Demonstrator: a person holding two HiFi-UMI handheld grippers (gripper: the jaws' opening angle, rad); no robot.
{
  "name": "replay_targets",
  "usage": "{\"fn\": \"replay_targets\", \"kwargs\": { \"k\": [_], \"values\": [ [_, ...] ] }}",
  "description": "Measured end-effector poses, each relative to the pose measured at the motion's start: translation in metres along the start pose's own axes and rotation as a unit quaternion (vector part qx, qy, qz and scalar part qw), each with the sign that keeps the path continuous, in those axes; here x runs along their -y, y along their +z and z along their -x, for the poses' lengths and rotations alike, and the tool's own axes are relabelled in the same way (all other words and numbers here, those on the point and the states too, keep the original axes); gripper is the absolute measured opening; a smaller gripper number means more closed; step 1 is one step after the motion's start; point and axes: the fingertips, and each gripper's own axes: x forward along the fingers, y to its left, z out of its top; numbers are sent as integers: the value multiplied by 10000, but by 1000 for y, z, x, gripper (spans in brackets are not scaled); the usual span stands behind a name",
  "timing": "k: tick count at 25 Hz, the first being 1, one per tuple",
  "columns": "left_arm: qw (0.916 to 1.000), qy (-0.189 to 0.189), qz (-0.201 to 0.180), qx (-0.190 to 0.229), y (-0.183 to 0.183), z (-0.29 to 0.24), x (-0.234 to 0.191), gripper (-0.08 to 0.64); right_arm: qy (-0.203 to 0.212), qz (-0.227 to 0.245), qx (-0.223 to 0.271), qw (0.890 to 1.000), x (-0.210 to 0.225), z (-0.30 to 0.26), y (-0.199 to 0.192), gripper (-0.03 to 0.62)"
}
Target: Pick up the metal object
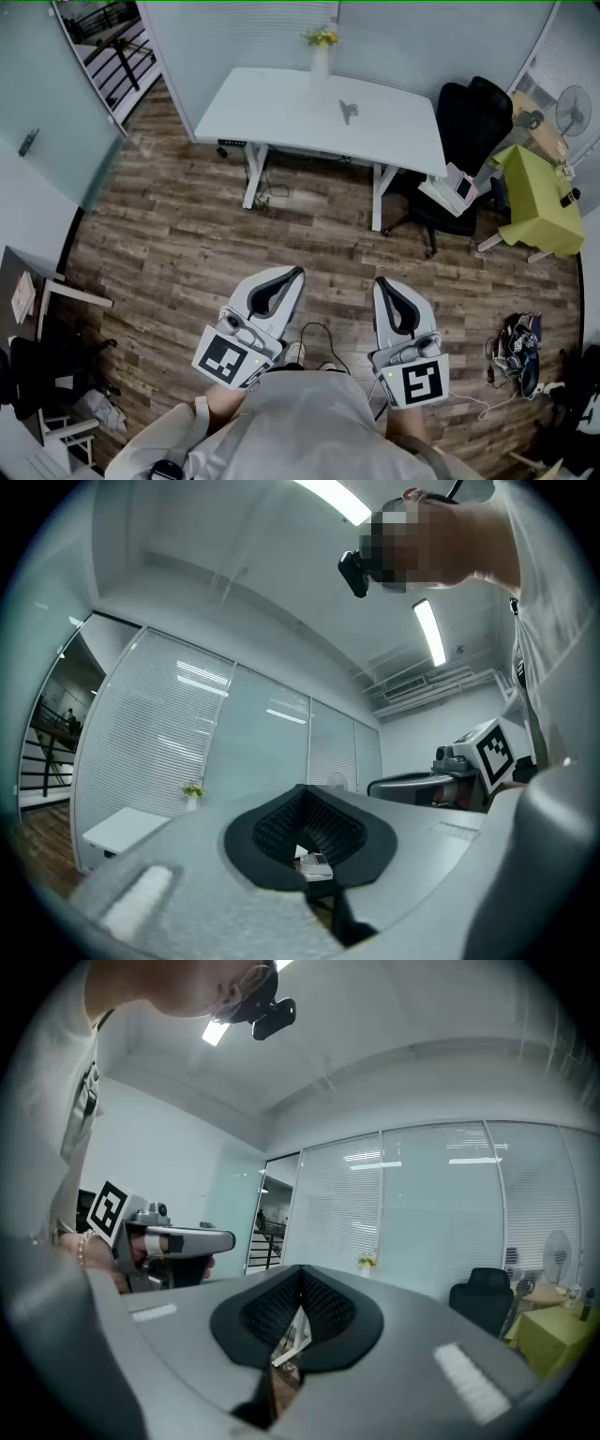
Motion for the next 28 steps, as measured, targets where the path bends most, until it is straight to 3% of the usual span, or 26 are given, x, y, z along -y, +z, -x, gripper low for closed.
{"fn": "replay_targets", "kwargs": {
  "k": [5, 17, 28],
  "values": [
    [10000, -12, 55, -68, -5, 8, -17, 2, -123, -288, 72, 9995, -6, -13, -3, 3],
    [10000, -33, 19, -71, -10, -10, -39, 2, -28, -253, 87, 9996, 1, -42, -8, 5],
    [9999, 8, -76, -70, -21, -83, -67, 2, -17, -274, 151, 9995, 68, -88, -22, 4]
  ]
}}
